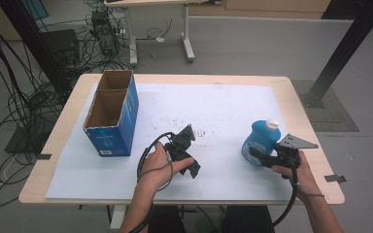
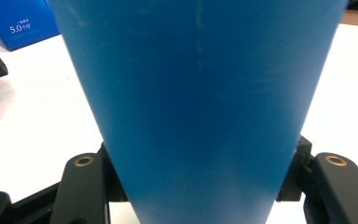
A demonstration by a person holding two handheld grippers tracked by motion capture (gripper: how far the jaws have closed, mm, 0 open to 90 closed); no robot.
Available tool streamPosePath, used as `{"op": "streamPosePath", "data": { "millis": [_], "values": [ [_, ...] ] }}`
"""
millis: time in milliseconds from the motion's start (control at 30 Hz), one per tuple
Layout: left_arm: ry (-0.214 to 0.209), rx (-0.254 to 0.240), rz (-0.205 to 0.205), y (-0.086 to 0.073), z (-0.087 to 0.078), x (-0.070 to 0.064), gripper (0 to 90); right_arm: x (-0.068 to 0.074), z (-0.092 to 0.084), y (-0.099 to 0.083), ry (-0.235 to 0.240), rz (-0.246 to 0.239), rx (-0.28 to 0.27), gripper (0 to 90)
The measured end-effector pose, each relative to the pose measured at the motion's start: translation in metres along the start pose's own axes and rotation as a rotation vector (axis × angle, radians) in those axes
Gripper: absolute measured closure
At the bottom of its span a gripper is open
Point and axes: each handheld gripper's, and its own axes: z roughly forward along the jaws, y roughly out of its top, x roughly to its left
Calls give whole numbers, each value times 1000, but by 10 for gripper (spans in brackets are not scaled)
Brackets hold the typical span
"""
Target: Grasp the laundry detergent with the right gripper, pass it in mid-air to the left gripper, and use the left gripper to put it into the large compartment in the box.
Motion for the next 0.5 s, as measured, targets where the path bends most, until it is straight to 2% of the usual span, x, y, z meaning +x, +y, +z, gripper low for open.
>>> {"op": "streamPosePath", "data": {
  "millis": [500],
  "values": [
    [1, -5, -2, 1, -1, -2, 96, 1, 0, -2, -8, -14, -17, 401]
  ]
}}
